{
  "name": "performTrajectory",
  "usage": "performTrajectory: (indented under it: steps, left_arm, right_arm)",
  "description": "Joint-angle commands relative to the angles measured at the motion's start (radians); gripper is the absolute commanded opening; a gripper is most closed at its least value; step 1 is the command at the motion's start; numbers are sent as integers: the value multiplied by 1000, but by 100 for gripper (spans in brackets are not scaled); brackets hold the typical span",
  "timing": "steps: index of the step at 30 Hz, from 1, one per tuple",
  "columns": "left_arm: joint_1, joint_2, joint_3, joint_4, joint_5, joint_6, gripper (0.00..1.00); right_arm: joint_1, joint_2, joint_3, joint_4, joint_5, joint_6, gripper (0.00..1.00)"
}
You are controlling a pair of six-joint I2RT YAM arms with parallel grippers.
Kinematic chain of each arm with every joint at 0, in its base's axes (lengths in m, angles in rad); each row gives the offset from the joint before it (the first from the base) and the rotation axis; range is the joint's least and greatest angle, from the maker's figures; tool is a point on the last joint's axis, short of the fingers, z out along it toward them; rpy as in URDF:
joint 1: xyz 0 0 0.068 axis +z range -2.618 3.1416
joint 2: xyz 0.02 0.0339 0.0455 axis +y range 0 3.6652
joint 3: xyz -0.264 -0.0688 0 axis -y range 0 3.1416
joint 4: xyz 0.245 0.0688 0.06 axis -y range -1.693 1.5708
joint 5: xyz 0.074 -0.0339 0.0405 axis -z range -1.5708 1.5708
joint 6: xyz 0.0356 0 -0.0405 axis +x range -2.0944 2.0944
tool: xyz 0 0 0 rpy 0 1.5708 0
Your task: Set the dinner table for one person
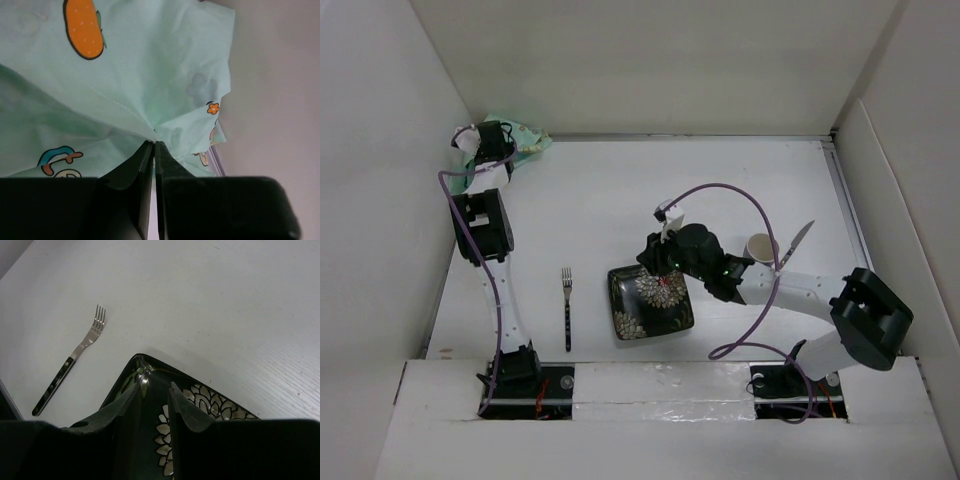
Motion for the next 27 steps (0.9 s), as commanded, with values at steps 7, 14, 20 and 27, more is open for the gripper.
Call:
performTrajectory:
  steps: [7,14,20,27]
  left_arm:
    - [-11,-230,-185,220,125,45,0]
    - [-98,-494,-325,304,272,112,0]
    - [-126,-735,-486,376,427,59,0]
    - [-135,-878,-563,386,593,-21,0]
  right_arm:
    - [-5,-9,42,41,-23,-4,33]
    - [-5,-29,44,31,-24,0,34]
    - [-14,-92,50,-6,14,8,34]
    - [-34,-147,127,-101,155,13,49]
